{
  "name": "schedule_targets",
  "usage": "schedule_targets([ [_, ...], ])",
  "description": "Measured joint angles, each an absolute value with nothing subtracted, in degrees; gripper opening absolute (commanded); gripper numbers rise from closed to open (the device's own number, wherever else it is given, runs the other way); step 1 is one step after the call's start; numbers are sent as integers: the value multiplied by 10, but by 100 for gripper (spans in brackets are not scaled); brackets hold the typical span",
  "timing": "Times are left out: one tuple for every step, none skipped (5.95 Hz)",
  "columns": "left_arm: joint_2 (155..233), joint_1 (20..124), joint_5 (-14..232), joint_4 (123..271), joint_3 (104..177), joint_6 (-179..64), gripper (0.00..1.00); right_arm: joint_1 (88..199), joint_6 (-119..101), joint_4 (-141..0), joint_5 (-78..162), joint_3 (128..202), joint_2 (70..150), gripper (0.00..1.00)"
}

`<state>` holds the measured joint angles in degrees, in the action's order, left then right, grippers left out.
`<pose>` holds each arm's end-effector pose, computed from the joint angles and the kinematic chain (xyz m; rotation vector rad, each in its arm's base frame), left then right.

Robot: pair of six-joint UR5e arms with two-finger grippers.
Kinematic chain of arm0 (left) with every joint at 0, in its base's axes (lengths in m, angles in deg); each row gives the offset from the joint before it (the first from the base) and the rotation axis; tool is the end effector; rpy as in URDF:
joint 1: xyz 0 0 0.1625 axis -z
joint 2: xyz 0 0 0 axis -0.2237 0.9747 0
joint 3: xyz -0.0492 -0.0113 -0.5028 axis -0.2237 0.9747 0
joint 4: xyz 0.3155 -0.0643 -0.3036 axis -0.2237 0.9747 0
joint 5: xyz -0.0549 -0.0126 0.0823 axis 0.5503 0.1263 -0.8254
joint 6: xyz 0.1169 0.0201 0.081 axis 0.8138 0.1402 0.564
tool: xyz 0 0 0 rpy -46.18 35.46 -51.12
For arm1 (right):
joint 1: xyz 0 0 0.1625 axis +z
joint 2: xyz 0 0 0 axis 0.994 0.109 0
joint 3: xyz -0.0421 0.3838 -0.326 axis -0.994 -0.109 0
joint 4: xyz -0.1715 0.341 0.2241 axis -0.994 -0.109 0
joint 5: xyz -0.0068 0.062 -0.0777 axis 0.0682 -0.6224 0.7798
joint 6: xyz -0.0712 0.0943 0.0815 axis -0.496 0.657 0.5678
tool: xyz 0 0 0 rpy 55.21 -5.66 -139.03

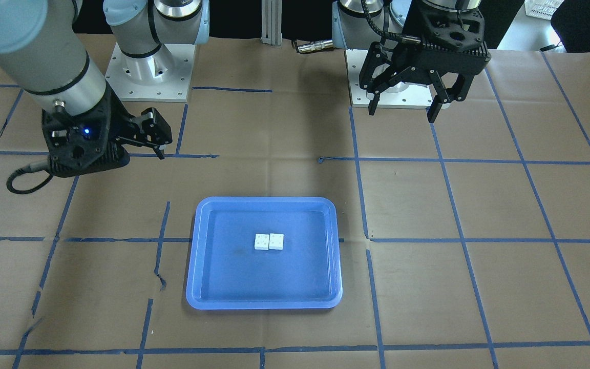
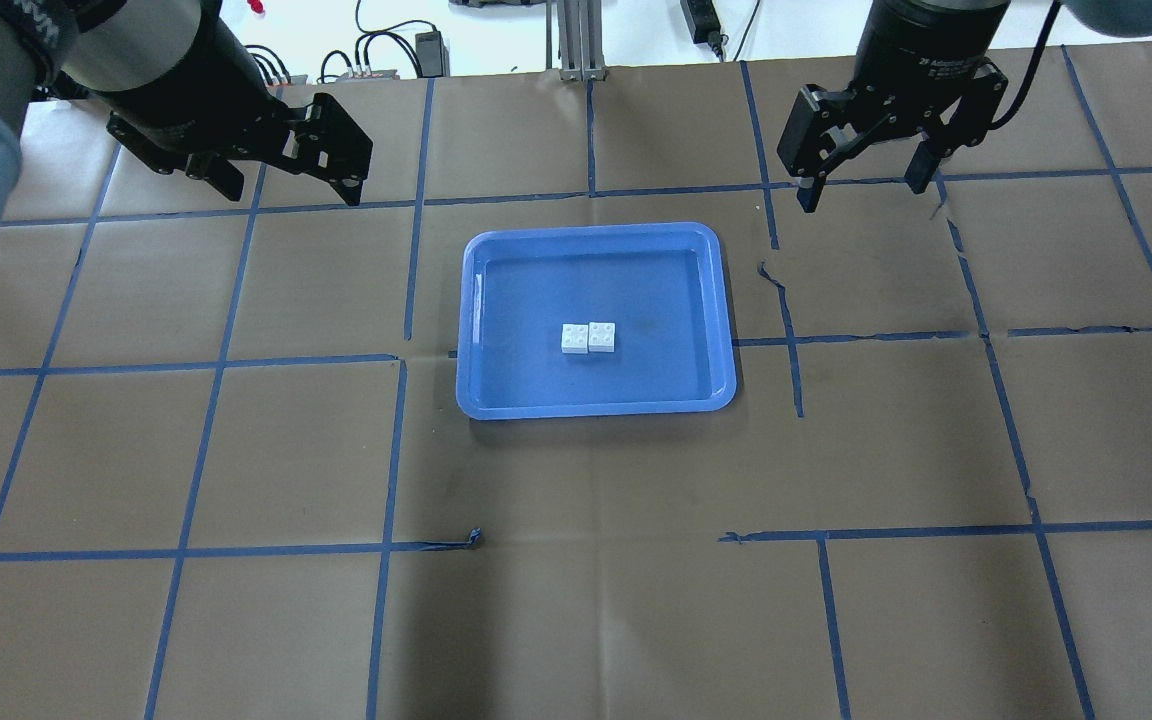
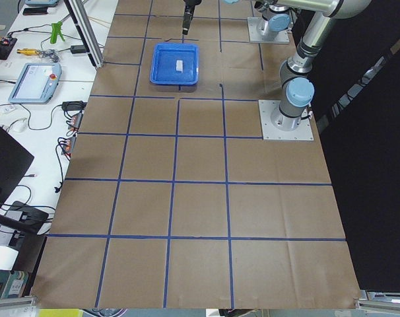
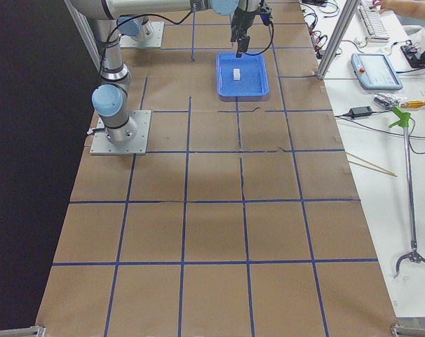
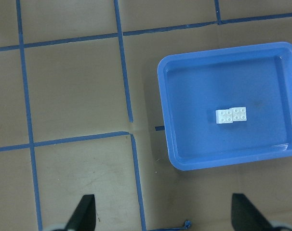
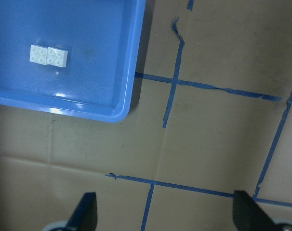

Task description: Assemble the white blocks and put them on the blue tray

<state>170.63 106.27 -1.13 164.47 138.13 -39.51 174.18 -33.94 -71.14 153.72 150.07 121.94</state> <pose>-0.1667 -0.5049 0.5837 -0.1847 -3.0958 0.3025 0.1411 -0.5705 0.5353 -0.2352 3.0914 0.2200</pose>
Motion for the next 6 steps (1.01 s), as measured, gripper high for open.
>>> schedule_targets([
  [1707,1063,-12,1644,1381,-395,99,1732,-316,-702,1539,1505,1224,100],
  [1707,1063,-12,1644,1381,-395,99,1728,-298,-700,1540,1510,1228,100],
  [1707,1063,-12,1644,1381,-395,99,1728,-283,-699,1539,1514,1232,100],
  [1707,1063,-12,1644,1381,-395,99,1728,-273,-701,1539,1521,1237,100],
  [1707,1063,-12,1644,1381,-395,99,1729,-263,-704,1537,1529,1244,100],
  [1707,1063,-12,1644,1381,-395,99,1730,-256,-705,1537,1534,1249,100],
])
